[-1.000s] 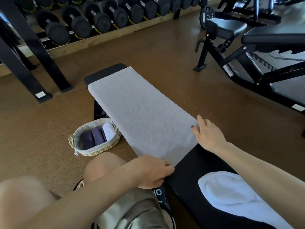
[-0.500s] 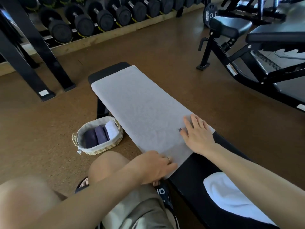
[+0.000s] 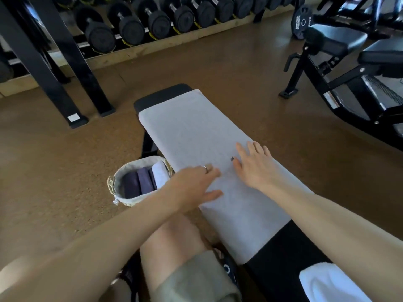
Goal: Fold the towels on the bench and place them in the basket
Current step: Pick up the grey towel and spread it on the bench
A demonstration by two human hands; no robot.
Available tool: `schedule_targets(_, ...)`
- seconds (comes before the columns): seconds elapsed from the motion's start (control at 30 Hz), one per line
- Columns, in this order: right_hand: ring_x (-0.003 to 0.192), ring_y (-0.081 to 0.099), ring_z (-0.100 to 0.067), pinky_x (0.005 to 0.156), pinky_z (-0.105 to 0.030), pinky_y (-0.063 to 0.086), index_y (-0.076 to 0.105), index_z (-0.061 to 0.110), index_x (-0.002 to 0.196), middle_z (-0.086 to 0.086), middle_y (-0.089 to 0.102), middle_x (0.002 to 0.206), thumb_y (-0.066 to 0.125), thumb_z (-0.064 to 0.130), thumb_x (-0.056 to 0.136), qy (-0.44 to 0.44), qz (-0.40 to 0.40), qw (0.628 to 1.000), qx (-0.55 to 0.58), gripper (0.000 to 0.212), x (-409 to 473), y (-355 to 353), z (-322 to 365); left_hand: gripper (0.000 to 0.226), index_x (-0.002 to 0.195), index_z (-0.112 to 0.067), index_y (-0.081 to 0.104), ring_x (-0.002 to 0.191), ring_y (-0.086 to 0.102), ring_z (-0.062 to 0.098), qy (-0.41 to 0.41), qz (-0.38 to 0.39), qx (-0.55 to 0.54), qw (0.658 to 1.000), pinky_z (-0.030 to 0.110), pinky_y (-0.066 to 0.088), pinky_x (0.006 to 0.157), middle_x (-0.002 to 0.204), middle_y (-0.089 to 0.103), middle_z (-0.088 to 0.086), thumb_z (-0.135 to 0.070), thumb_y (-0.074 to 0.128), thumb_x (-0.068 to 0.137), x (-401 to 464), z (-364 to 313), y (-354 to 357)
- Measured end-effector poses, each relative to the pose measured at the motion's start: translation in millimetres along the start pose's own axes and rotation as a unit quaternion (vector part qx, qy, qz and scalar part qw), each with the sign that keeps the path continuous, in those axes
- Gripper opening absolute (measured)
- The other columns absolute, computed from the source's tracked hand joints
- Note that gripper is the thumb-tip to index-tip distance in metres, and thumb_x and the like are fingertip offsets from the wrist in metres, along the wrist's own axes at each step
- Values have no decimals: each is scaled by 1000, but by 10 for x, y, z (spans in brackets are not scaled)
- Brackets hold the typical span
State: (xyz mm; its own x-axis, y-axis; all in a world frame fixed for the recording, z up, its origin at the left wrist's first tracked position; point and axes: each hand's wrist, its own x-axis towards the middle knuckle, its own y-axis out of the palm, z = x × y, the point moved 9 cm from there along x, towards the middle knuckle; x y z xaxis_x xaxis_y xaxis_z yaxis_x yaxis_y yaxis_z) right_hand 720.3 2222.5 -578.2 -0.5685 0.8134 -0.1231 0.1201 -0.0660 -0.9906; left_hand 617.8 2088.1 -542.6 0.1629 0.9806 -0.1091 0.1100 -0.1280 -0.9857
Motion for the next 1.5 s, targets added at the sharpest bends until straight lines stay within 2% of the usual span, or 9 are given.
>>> schedule_targets(0.23,145,30,-35,116,-46,27,23,19,157,-17,35,155,23,48,107,-9,7,997,82,59,1268,-87,563,67,158,-30,18,151,12,35,-247,-22,-93,964,48,21,121,167,7,10,-57,42,102,285,1688,76)
schedule_targets(0.4,140,33,-38,115,-48,28,29,16,153,-20,36,152,24,47,107,-6,-10,997,79,56,2160,-146,842,74,157,-16,20,146,21,36,-396,-125,-312,855,44,30,116,163,9,9,-48,54,100,464,2696,206)
schedule_targets(0.5,135,38,-37,111,-47,31,32,18,152,-18,39,151,24,45,107,-13,-23,993,116,54,2641,-198,993,70,158,-19,17,144,28,34,-424,-166,-360,814,36,39,103,162,13,9,-44,52,102,605,3143,225)
schedule_targets(0.77,125,51,-41,89,-45,41,36,17,149,-17,47,141,23,45,106,25,-34,980,192,53,3566,-278,1199,63,161,-40,-2,152,21,28,-456,-274,-476,700,53,23,122,169,9,-2,-41,31,107,800,3583,457)
schedule_targets(0.9,132,47,-40,101,-48,41,15,20,161,-16,34,157,16,52,107,30,-1,984,177,63,3625,-256,1211,60,159,-47,2,153,18,23,-437,-319,-531,653,55,20,124,168,13,-11,-44,30,106,748,3598,549)
schedule_targets(1.07,120,54,-33,87,-33,40,35,13,154,-14,45,151,35,28,107,68,-17,939,338,48,3701,-362,974,50,151,-27,30,135,41,25,-480,-322,-512,635,47,36,114,155,33,4,-43,35,103,617,3670,489)
schedule_targets(1.13,125,54,-28,87,-27,40,44,12,150,-11,49,148,42,14,104,108,-52,919,374,46,3703,-405,810,35,126,-22,42,107,55,22,-502,-313,-500,632,42,54,86,133,48,5,-46,41,101,544,3696,461)
schedule_targets(1.2,113,57,-25,83,-26,41,57,9,137,-9,57,139,43,7,100,122,-74,918,369,39,3666,-435,757,30,116,-18,45,85,54,13,-506,-307,-475,651,29,45,61,113,54,3,-43,47,100,498,3718,387)
schedule_targets(1.5,90,61,-21,72,-30,47,70,19,96,1,67,100,47,11,96,65,-169,916,358,24,3287,-970,664,10,89,-14,54,67,41,13,-456,-298,-416,728,26,37,57,77,50,-1,-20,61,93,356,3592,-217)
